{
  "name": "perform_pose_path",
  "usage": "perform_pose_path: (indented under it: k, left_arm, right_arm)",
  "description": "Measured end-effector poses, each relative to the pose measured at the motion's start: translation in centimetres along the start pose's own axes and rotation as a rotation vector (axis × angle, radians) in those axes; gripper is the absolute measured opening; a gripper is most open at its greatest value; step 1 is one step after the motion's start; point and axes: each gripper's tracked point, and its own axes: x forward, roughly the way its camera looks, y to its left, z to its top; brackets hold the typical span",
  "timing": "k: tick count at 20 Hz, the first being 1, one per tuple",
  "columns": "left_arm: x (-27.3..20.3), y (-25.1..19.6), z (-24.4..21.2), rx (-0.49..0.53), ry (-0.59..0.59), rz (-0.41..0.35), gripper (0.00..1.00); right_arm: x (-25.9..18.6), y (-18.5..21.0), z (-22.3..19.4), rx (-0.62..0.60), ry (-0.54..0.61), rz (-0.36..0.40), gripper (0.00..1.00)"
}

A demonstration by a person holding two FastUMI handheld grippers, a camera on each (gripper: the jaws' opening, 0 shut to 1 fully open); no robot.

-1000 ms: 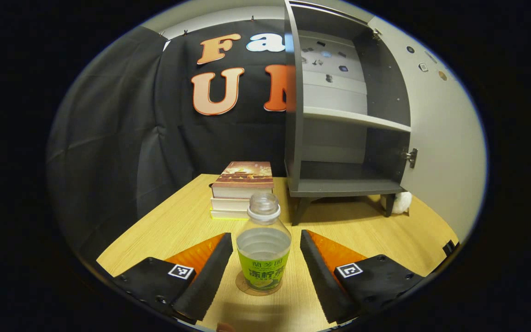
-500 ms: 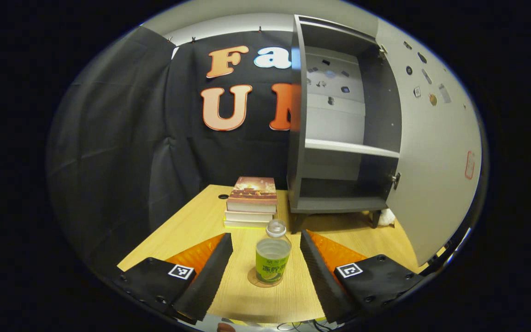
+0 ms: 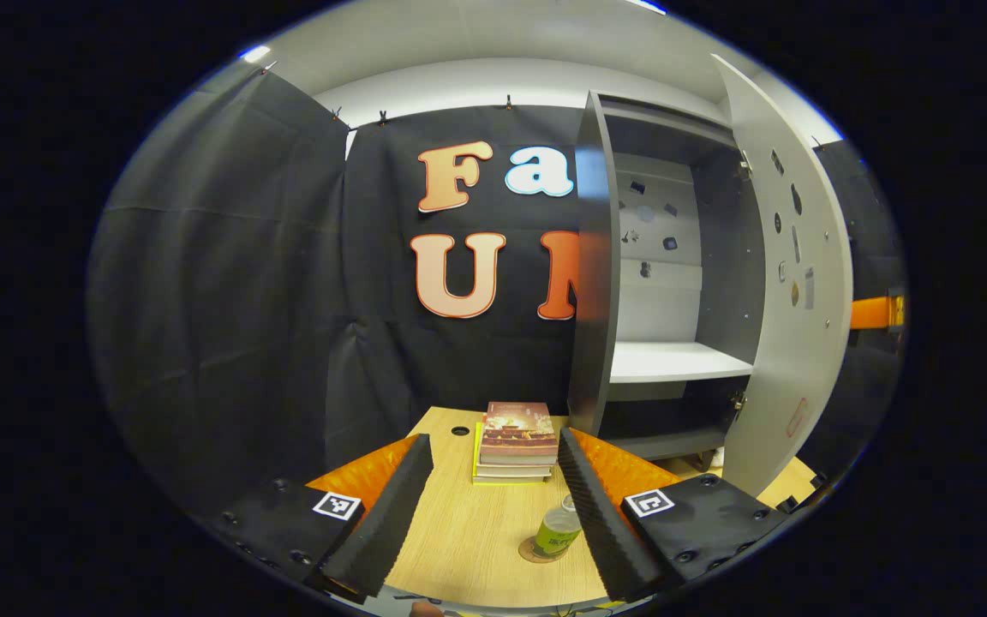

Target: Open the cabinet door with the right hand, grasp the bottle in the cabinet with the left hand and place it on the coaster, then close the cabinet door with the right hand.

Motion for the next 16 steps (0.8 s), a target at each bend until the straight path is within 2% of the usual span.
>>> perform_pose_path:
  k: [3, 7, 13, 16]
  left_arm:
    - [0.0, 2.1, 2.3, -0.005, -0.019, -0.009, 0.96]
    - [0.6, 4.9, 3.1, -0.043, -0.019, -0.013, 0.95]
    - [2.0, 8.9, 4.1, -0.053, -0.03, -0.001, 0.95]
    - [3.0, 10.3, 4.7, -0.049, -0.036, 0.003, 0.95]
  right_arm:
    - [3.1, 3.0, -0.3, 0.006, 0.0, 0.026, 0.88]
    - [7.1, 5.5, -0.3, -0.01, -0.008, 0.005, 0.88]
    - [11.8, 7.7, -0.5, -0.008, -0.01, -0.02, 0.88]
    - [12.3, 7.3, 0.1, -0.022, -0.032, -0.053, 0.88]
